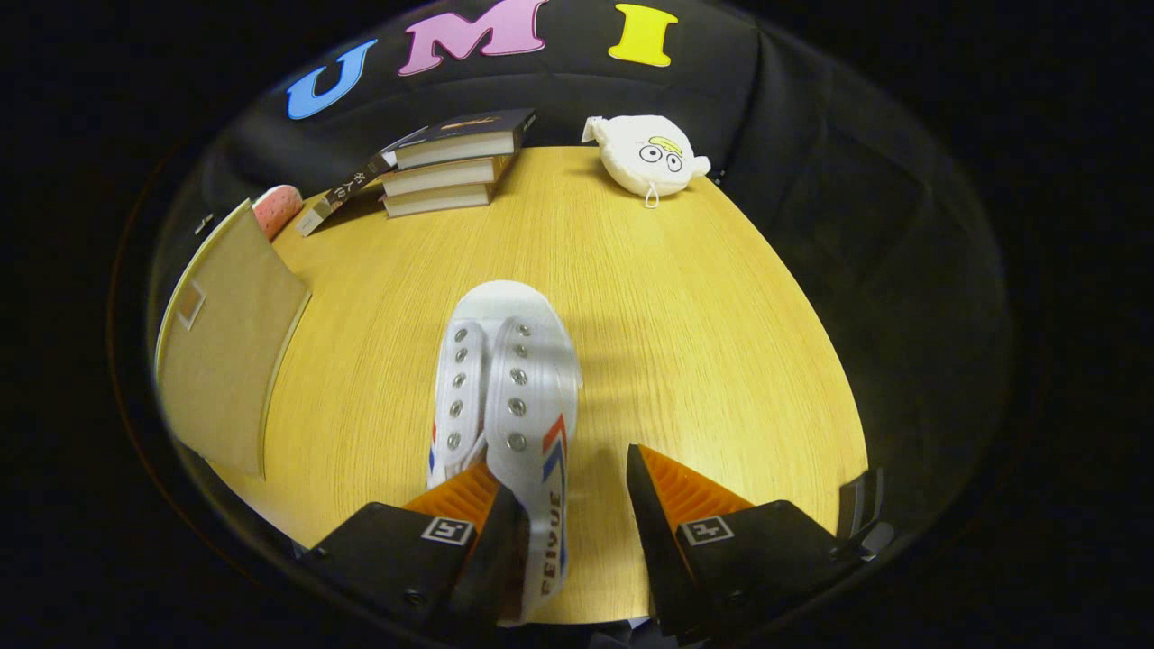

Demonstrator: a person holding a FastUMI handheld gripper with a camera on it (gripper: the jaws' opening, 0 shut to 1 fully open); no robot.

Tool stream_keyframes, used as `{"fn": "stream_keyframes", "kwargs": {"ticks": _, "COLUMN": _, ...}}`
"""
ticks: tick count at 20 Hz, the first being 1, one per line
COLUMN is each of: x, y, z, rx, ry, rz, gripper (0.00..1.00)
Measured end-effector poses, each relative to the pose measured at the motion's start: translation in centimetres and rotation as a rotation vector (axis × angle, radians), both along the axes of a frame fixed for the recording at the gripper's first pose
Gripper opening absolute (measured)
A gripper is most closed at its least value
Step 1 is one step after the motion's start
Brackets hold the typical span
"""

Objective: Open the storage box then place both shoes into the box .Put the left shoe in first, then the right shoe, with the right side of both shoes facing outward in a uniform manner.

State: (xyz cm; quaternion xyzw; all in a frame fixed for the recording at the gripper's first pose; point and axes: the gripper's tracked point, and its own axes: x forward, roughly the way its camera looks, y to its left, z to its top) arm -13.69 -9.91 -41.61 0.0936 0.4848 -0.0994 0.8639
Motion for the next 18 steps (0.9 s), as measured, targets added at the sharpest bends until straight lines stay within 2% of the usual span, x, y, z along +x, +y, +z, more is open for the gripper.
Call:
{"fn": "stream_keyframes", "kwargs": {"ticks": 2, "x": 1.5, "y": 0.3, "z": -0.2, "rx": 0.009, "ry": -0.044, "rz": -0.024, "gripper": 0.56}}
{"fn": "stream_keyframes", "kwargs": {"ticks": 3, "x": 1.5, "y": 0.4, "z": -0.8, "rx": 0.006, "ry": -0.03, "rz": -0.038, "gripper": 0.39}}
{"fn": "stream_keyframes", "kwargs": {"ticks": 5, "x": 1.5, "y": 0.0, "z": -0.8, "rx": 0.017, "ry": -0.024, "rz": -0.063, "gripper": 0.18}}
{"fn": "stream_keyframes", "kwargs": {"ticks": 6, "x": 1.3, "y": 0.0, "z": -0.9, "rx": 0.05, "ry": -0.01, "rz": -0.072, "gripper": 0.16}}
{"fn": "stream_keyframes", "kwargs": {"ticks": 7, "x": 1.6, "y": 0.0, "z": -0.7, "rx": 0.098, "ry": 0.003, "rz": -0.091, "gripper": 0.08}}
{"fn": "stream_keyframes", "kwargs": {"ticks": 9, "x": 1.4, "y": 1.0, "z": 0.4, "rx": 0.202, "ry": 0.028, "rz": -0.119, "gripper": 0.05}}
{"fn": "stream_keyframes", "kwargs": {"ticks": 12, "x": 2.0, "y": 1.2, "z": 4.1, "rx": 0.202, "ry": -0.01, "rz": -0.119, "gripper": 0.05}}
{"fn": "stream_keyframes", "kwargs": {"ticks": 16, "x": 3.4, "y": 3.1, "z": 10.3, "rx": 0.296, "ry": -0.067, "rz": -0.2, "gripper": 0.05}}
{"fn": "stream_keyframes", "kwargs": {"ticks": 18, "x": 4.4, "y": 4.4, "z": 13.1, "rx": 0.311, "ry": -0.094, "rz": -0.202, "gripper": 0.05}}
